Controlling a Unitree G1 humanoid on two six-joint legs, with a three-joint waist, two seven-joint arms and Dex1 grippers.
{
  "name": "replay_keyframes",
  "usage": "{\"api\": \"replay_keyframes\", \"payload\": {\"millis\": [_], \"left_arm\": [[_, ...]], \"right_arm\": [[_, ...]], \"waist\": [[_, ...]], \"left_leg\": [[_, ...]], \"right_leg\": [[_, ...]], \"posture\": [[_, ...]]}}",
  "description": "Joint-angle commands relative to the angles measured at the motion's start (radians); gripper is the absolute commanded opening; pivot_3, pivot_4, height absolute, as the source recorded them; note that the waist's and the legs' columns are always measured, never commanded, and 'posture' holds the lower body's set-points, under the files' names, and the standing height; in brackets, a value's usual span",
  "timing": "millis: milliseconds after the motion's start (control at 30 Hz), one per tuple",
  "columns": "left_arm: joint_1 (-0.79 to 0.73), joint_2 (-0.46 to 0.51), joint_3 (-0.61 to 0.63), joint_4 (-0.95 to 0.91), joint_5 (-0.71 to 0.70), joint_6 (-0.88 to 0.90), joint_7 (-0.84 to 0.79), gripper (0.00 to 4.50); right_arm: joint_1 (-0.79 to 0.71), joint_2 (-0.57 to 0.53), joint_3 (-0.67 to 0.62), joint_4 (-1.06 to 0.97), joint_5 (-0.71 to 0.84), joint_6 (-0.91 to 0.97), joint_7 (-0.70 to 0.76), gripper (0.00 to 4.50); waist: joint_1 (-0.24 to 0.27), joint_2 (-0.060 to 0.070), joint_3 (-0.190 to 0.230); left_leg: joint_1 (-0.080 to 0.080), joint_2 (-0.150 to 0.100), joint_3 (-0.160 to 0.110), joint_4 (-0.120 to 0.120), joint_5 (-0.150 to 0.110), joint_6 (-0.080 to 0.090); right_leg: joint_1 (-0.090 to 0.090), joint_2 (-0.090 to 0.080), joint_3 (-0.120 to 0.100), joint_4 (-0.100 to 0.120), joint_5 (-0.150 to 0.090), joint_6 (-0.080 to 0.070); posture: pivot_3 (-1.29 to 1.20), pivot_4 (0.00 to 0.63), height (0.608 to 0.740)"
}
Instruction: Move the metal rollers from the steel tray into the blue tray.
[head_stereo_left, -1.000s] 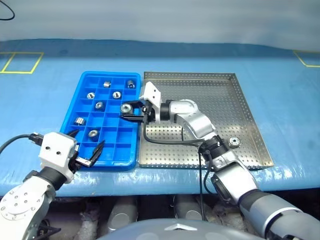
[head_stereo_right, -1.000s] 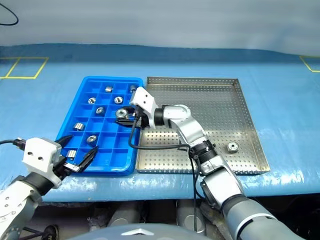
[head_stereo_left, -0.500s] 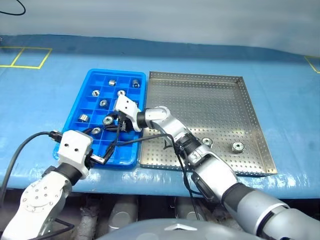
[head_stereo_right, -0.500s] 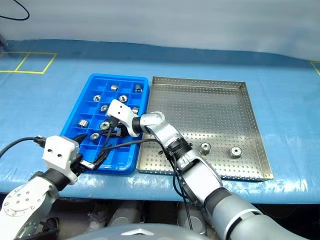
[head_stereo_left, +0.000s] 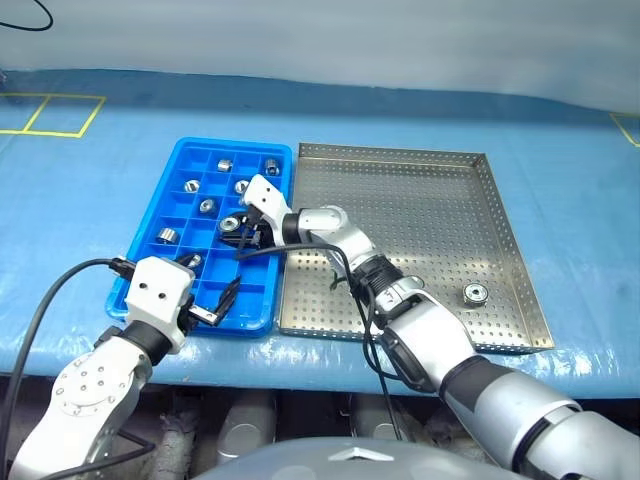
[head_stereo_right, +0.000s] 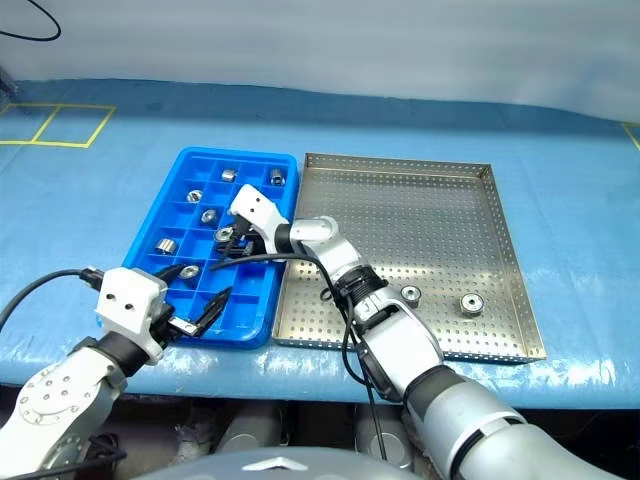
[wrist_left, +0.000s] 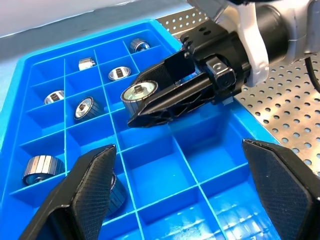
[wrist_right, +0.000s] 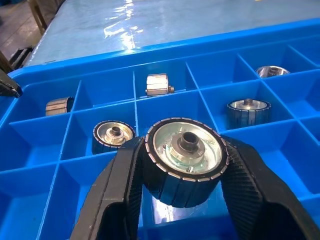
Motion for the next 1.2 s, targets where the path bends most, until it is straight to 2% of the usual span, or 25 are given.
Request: {"api": "replay_keyframes", "payload": {"millis": [33,167,333,533,600,733,900,933,1200], "left_arm": [[-0.007,0.007,-0.003,-0.007,0.008,-0.006,0.001,4.43],[-0.027,0.011,-0.013,0.005,0.006,-0.006,-0.004,4.43],[-0.11,0.013,-0.072,0.047,0.002,-0.015,-0.019,4.43],[-0.328,-0.006,-0.271,0.18,0.029,-0.051,-0.061,4.43],[-0.392,-0.016,-0.321,0.223,0.031,-0.064,-0.083,4.43],[-0.512,-0.033,-0.429,0.307,0.062,-0.089,-0.121,4.43],[-0.578,-0.045,-0.459,0.381,0.061,-0.118,-0.164,4.43],[-0.587,-0.04,-0.462,0.393,0.063,-0.123,-0.174,4.43],[-0.591,-0.034,-0.457,0.424,0.077,-0.149,-0.203,4.43]], "right_arm": [[-0.027,0.047,-0.045,-0.023,0.021,-0.031,-0.029,3.38],[-0.021,0.036,-0.077,-0.069,0.039,-0.033,-0.036,3.38],[0.069,-0.043,-0.091,-0.302,0.049,0.017,-0.046,3.38],[0.373,-0.344,-0.086,-0.838,0.044,0.224,0.014,3.38],[0.473,-0.45,-0.108,-0.98,0.056,0.294,0.02,3.38],[0.663,-0.617,-0.173,-1.192,0.04,0.427,-0.025,3.38],[0.79,-0.651,-0.244,-1.312,0.092,0.536,-0.086,3.38],[0.811,-0.65,-0.247,-1.318,0.095,0.55,-0.098,3.38],[0.866,-0.645,-0.242,-1.28,0.11,0.593,-0.152,3.38]], "waist": [[0.0,0.0,0.0],[-0.001,0.001,0.0],[-0.002,0.002,0.0],[0.012,0.005,-0.001],[-0.004,0.005,-0.001],[-0.037,0.007,-0.002],[-0.098,0.007,-0.002],[-0.108,0.007,-0.002],[-0.161,0.006,-0.002]], "left_leg": [[0.0,0.0,0.0,0.0,0.0,0.0],[0.0,0.0,0.0,0.0,0.0,0.0],[0.0,0.0,0.0,0.0,0.0,0.0],[-0.003,-0.005,-0.005,0.002,0.001,0.001],[-0.004,-0.006,-0.002,0.002,0.0,0.002],[-0.004,-0.004,0.001,0.002,0.0,0.002],[-0.001,0.0,0.007,0.002,-0.002,0.006],[0.0,0.0,0.009,0.003,-0.002,0.006],[0.002,0.0,0.018,0.009,-0.002,0.009]], "right_leg": [[0.0,0.0,0.0,0.0,0.0,0.0],[0.0,0.0,0.0,0.0,0.0,0.0],[0.0,0.0,0.0,0.0,0.0,0.0],[0.003,-0.007,-0.005,-0.002,0.001,0.001],[0.001,-0.012,-0.002,-0.002,0.001,0.002],[-0.001,-0.011,0.0,-0.002,0.001,0.003],[0.001,-0.005,0.005,-0.001,0.001,0.004],[0.001,-0.001,0.005,-0.001,-0.001,0.007],[0.005,0.003,0.015,0.0,0.002,0.015]], "posture": [[0.14,0.15,0.74],[0.11,0.15,0.74],[0.06,0.15,0.74],[-0.03,0.15,0.74],[-0.06,0.15,0.74],[-0.15,0.15,0.74],[-0.23,0.15,0.74],[-0.23,0.15,0.74],[-0.23,0.15,0.74]]}}
